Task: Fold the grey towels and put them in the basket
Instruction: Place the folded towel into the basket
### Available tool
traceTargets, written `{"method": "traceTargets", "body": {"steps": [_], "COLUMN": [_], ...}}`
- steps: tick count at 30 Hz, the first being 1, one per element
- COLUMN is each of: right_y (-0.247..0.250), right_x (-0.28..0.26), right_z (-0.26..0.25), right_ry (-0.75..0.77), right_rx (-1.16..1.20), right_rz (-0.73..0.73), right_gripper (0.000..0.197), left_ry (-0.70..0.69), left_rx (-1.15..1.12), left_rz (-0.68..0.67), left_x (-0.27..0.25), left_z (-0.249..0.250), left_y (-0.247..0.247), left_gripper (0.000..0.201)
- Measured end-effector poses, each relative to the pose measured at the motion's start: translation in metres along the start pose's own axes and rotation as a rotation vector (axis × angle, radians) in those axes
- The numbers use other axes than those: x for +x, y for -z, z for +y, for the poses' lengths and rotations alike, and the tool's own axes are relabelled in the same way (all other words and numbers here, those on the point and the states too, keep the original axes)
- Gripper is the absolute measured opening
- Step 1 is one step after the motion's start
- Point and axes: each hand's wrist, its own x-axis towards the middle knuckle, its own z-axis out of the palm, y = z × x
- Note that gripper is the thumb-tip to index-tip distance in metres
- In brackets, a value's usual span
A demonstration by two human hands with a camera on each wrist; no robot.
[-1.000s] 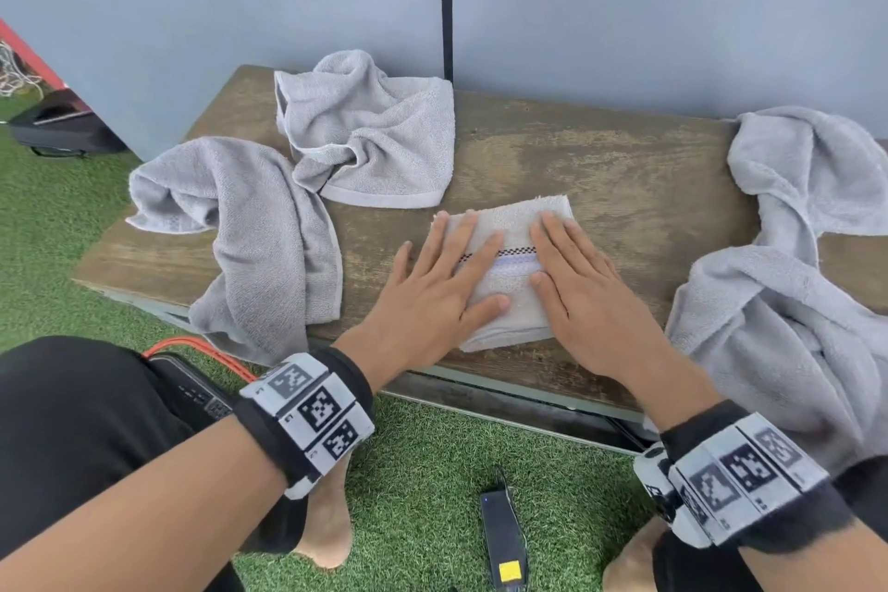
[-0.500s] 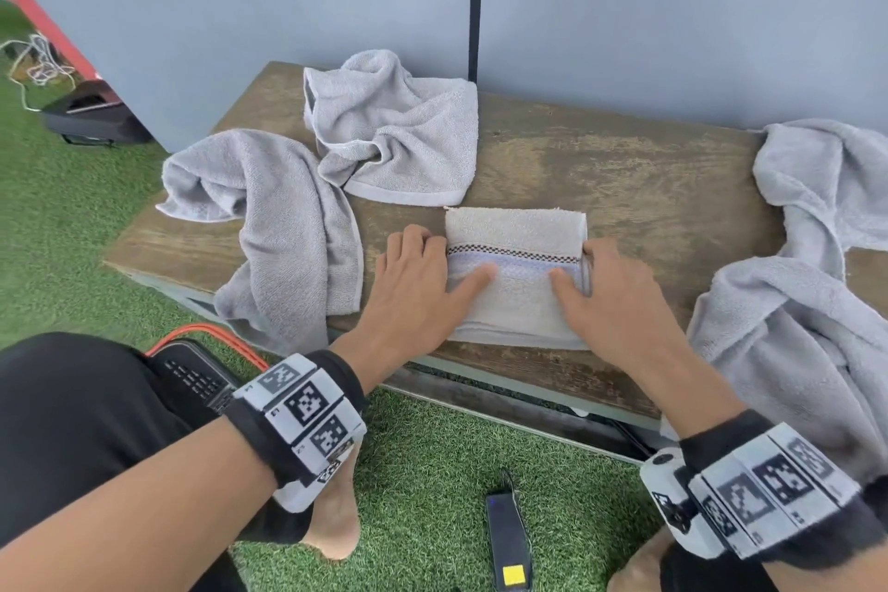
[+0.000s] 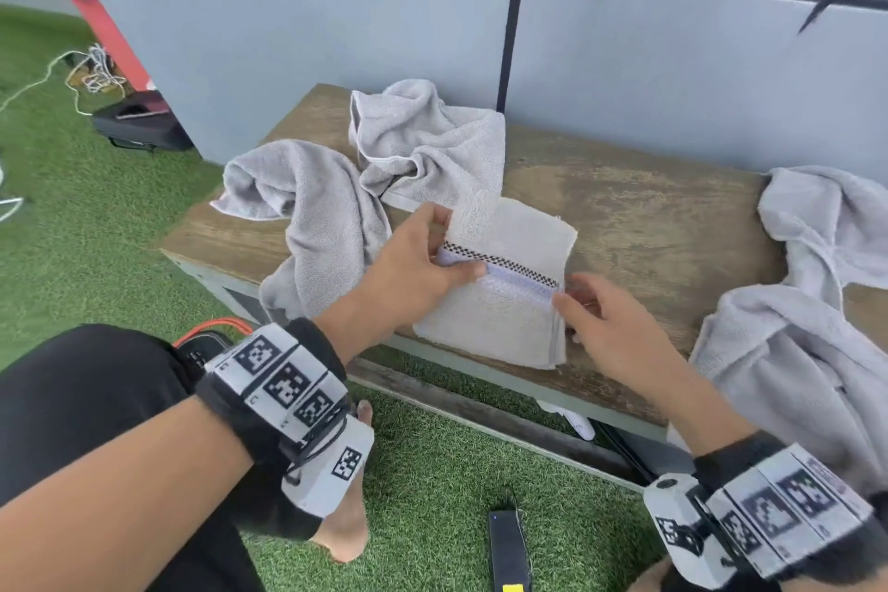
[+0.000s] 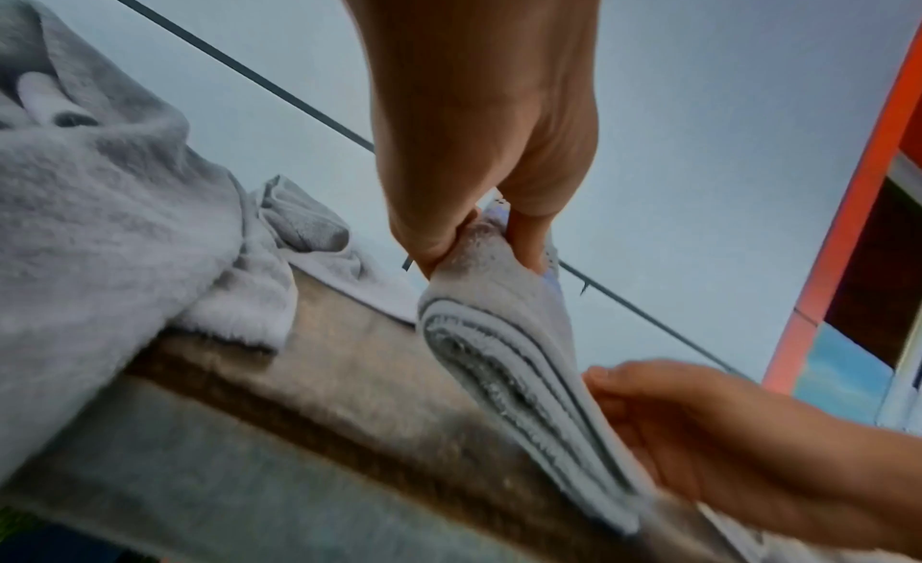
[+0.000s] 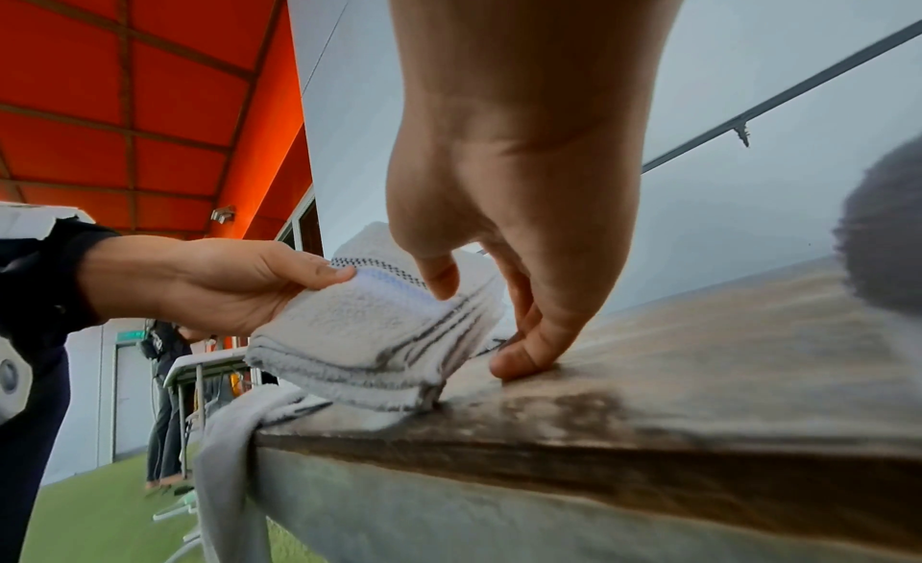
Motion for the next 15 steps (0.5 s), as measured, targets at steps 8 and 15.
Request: {"method": "traceTargets", "body": {"steps": [8,15], "right_y": [-0.026,-0.067], "right_x": [-0.015,-0.002], "right_z": [-0.091,-0.217], "right_ry": [0.078,0.457], "right_rx": [0.609,0.429], "right_rz": [-0.230,-0.205], "right_gripper": [0.038,0.039], "left_ry": [-0.153,-0.212], "left_rx": [0.076,0.089], "left_rz": [-0.007,0.213], "left_x": [-0.038,-0.098], "left_z": [0.061,0.085], "left_y": [0.077,0.193], "left_gripper": [0.038,0.036]}}
